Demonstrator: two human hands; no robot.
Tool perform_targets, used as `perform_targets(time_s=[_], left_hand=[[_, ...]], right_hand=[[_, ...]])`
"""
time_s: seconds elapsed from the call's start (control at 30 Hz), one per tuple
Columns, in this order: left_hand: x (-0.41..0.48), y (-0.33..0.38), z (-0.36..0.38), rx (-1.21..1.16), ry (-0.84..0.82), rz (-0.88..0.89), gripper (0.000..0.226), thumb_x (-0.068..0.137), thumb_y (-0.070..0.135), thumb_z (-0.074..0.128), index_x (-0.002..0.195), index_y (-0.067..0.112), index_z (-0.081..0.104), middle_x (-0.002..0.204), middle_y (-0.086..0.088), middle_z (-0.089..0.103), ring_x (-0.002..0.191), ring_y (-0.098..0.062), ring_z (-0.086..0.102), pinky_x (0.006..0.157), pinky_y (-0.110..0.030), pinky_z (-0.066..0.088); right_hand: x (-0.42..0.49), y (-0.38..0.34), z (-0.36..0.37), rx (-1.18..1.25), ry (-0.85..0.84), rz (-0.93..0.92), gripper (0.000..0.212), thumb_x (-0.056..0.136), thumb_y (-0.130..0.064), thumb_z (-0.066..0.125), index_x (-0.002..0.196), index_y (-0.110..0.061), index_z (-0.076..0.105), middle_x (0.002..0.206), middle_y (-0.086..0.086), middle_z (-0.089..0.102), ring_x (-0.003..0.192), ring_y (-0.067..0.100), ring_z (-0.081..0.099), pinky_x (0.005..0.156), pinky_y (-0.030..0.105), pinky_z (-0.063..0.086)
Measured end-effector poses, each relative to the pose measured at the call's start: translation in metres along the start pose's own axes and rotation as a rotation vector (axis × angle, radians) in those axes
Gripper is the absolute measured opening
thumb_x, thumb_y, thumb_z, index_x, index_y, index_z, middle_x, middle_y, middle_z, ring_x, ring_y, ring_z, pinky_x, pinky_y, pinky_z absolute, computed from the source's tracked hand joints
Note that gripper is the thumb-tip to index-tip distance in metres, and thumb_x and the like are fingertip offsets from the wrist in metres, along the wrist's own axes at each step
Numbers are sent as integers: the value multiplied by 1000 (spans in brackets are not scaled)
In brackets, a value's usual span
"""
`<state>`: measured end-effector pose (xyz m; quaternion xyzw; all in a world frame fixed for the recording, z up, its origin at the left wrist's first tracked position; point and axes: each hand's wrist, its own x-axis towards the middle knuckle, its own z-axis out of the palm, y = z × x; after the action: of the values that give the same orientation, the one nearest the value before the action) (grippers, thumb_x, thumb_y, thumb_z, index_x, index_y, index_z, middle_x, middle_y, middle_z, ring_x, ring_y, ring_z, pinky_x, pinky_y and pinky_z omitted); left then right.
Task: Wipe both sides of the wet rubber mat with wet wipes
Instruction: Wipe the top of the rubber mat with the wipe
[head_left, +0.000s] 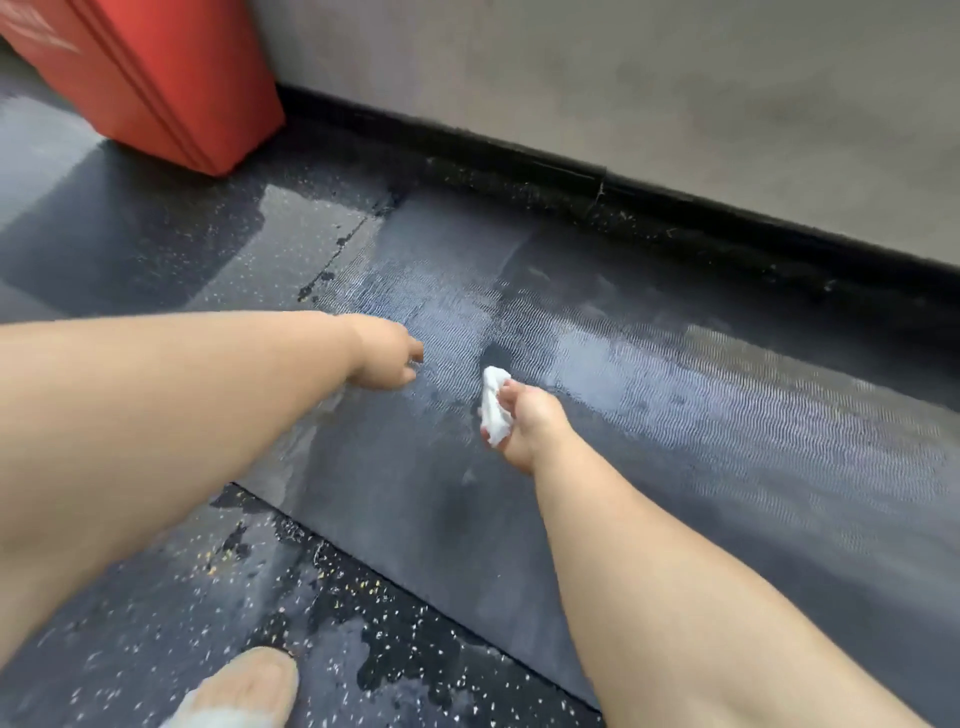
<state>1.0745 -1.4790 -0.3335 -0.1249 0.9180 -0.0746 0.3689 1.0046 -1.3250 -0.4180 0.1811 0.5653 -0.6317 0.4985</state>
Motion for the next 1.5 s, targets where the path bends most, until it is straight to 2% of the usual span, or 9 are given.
perform_targets(time_s=[0.1,0.2,0.33,0.57,0.77,0.93,1.1,1.23,1.5], left_hand=[[4,14,3,-61,35,-5,44,98,38,36,141,28,38,142,-4,41,129,-27,43,99,-36,38],[15,10,28,0,21,27,46,97,40,37,142,30,36,143,-4,37,132,-26,36,103,-40,35],[41,-21,56,32,68,99,47,97,40,37,142,28,35,143,-4,35,134,-24,32,105,-41,33],[100,-87,79,-138,135,191,47,96,37,40,140,20,38,144,-6,33,134,-27,29,105,-45,33],[143,-117,105,-214,191,277,57,97,40,39,148,24,20,158,-6,4,145,-30,-2,115,-52,7],[162,-121,116,-252,253,272,63,96,46,35,150,26,11,159,-5,0,145,-31,-5,115,-53,4],[174,-112,126,-294,377,262,63,95,49,33,150,25,15,159,-4,6,145,-29,1,114,-51,5],[178,-112,142,-274,452,254,62,95,51,29,151,28,12,159,-1,5,146,-24,1,116,-45,4],[196,-128,126,-541,640,29,55,93,43,44,143,21,38,153,-7,27,143,-27,12,113,-41,3]], right_hand=[[0,1,6,-4,-22,-23,9,95,-15,48,91,-13,56,70,6,47,50,18,42,41,22,32],[6,4,2,-165,7,-112,23,90,-6,57,113,-11,56,75,4,52,52,16,45,43,23,37],[20,14,10,-384,62,-219,22,89,2,56,97,-18,57,72,7,55,53,17,44,48,27,37],[44,20,81,-439,297,-312,26,86,-4,62,111,-13,62,74,0,60,61,14,50,50,25,33],[35,20,131,-678,344,-246,24,88,-19,62,110,-24,59,96,-6,65,74,10,60,53,21,42],[41,9,143,-698,415,-230,29,86,-21,63,115,-23,60,100,-3,65,82,13,62,63,27,46],[70,2,139,-693,400,-249,29,87,-16,63,116,-17,58,84,-10,60,70,9,57,58,25,45],[91,-16,132,-874,376,-225,29,87,-17,64,115,-17,60,100,-1,64,77,13,58,63,28,48],[121,-42,119,-1049,282,-329,16,79,-31,72,90,-30,60,80,-16,61,65,-2,57,45,7,42]])
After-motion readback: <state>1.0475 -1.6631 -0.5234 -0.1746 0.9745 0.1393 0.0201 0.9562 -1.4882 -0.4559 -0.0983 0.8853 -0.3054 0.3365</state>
